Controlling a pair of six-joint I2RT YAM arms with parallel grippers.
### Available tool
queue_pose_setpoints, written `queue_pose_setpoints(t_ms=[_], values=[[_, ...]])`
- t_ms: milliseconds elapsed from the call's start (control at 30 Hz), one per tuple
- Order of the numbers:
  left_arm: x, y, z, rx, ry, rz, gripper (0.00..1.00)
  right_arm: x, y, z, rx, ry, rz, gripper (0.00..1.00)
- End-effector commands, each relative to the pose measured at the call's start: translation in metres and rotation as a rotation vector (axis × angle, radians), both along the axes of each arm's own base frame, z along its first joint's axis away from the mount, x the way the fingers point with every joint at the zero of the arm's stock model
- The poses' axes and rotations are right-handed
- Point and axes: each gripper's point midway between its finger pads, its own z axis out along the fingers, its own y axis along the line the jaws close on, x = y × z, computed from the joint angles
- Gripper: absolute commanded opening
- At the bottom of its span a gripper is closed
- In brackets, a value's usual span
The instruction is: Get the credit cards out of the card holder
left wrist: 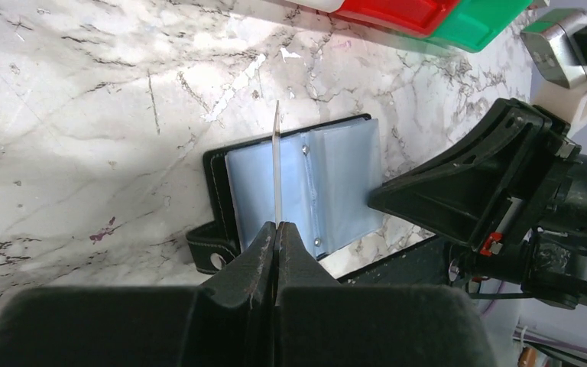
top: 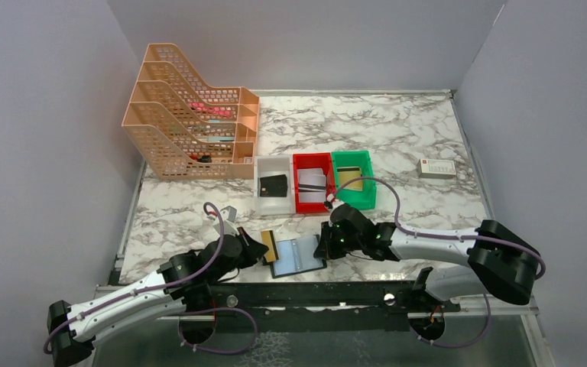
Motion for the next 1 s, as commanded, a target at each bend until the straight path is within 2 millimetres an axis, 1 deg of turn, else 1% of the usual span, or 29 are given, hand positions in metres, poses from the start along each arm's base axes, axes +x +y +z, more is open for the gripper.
queue_pose_setpoints(t_ms=[0, 100, 200, 267, 367, 467, 567, 633, 767, 867, 967], values=[[0.006, 0.006, 0.005, 0.037, -0.023, 0.023, 0.0, -0.005, -0.016, -0.004, -0.044, 0.002, -0.028, 0.06], [0.006, 0.006, 0.003, 0.039, -0.021, 0.025, 0.0, -0.012, -0.022, -0.012, -0.05, 0.037, -0.037, 0.06], [0.005, 0.006, 0.003, 0.032, -0.022, 0.023, 0.0, -0.016, -0.03, -0.021, -0.052, 0.068, -0.085, 0.06], [0.005, 0.006, 0.004, 0.023, -0.023, 0.023, 0.0, -0.018, -0.037, -0.026, -0.052, 0.079, -0.125, 0.1], [0.004, 0.005, 0.005, 0.01, -0.025, 0.021, 0.0, -0.015, -0.042, -0.024, -0.057, 0.065, -0.161, 0.19], [0.004, 0.003, 0.01, -0.005, -0.039, 0.007, 0.0, -0.004, -0.041, -0.007, -0.059, 0.007, -0.167, 0.24], [0.004, -0.004, 0.021, -0.024, -0.071, -0.029, 0.0, 0.005, -0.036, 0.016, -0.031, -0.06, -0.149, 0.26], [0.004, -0.011, 0.03, -0.049, -0.099, -0.062, 0.0, 0.008, -0.03, 0.033, 0.011, -0.096, -0.127, 0.32], [0.001, -0.034, 0.056, -0.138, -0.169, -0.162, 0.0, 0.008, -0.014, 0.061, 0.124, -0.136, -0.077, 0.47], [-0.004, -0.052, 0.07, -0.192, -0.205, -0.243, 0.0, 0.008, -0.007, 0.074, 0.184, -0.16, -0.058, 0.52], [-0.008, -0.066, 0.078, -0.213, -0.229, -0.31, 0.0, 0.009, -0.002, 0.083, 0.211, -0.183, -0.04, 0.57]])
